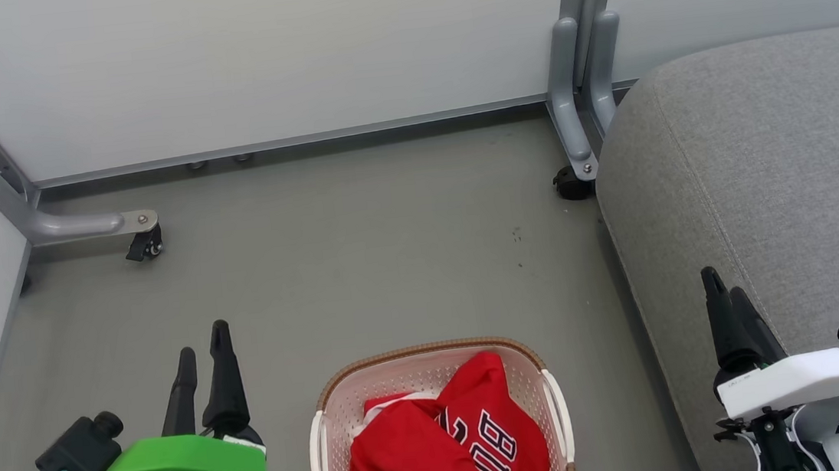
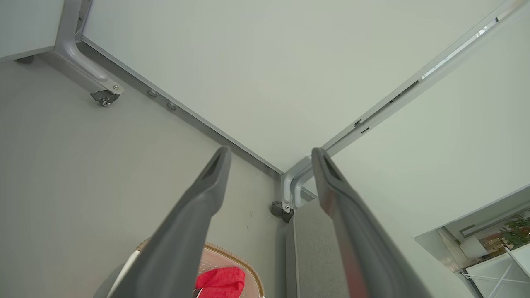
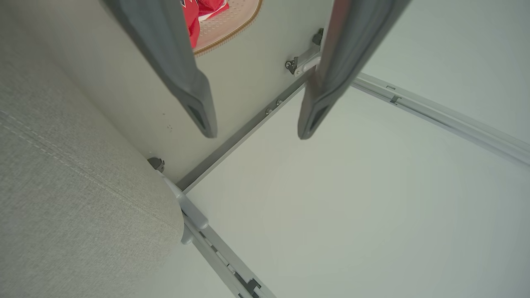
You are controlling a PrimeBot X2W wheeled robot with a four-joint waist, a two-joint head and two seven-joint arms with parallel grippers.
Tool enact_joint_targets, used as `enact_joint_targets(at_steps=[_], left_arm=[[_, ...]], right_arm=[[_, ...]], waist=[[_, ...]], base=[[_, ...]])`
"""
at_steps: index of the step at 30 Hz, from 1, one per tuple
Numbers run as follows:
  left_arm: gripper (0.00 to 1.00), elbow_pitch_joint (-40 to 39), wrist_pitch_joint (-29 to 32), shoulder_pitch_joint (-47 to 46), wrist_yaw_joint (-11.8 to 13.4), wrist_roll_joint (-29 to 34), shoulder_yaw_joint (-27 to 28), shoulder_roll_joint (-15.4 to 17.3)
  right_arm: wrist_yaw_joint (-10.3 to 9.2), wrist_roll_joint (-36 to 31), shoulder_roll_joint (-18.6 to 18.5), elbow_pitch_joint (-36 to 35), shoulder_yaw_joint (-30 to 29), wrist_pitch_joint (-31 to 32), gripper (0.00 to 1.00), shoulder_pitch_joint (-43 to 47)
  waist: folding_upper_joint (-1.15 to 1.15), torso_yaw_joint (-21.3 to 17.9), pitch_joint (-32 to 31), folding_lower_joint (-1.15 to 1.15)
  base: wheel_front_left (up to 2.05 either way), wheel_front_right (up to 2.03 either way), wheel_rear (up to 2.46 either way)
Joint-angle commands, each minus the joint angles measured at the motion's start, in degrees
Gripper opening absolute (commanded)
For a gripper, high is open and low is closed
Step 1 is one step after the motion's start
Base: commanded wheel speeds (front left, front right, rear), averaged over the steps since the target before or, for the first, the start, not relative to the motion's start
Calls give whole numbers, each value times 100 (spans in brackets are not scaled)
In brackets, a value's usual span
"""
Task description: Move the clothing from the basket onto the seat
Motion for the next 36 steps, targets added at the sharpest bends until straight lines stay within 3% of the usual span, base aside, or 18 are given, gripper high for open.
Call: enact_joint_targets(at_steps=[1, 36], left_arm=[[100, -81, -54, 12, 31, 180, -39, 32], [100, -409, -578, 15, 316, 2252, -602, 46]], right_arm=[[3, -189, -30, -102, 17, -62, 100, 30], [4, -2510, -46, -467, 412, -591, 100, 217]], waist=[[0, 0, 1, 0], [0, 25, 50, 0]], base=[[0, 0, 0], [0, 0, 0]])
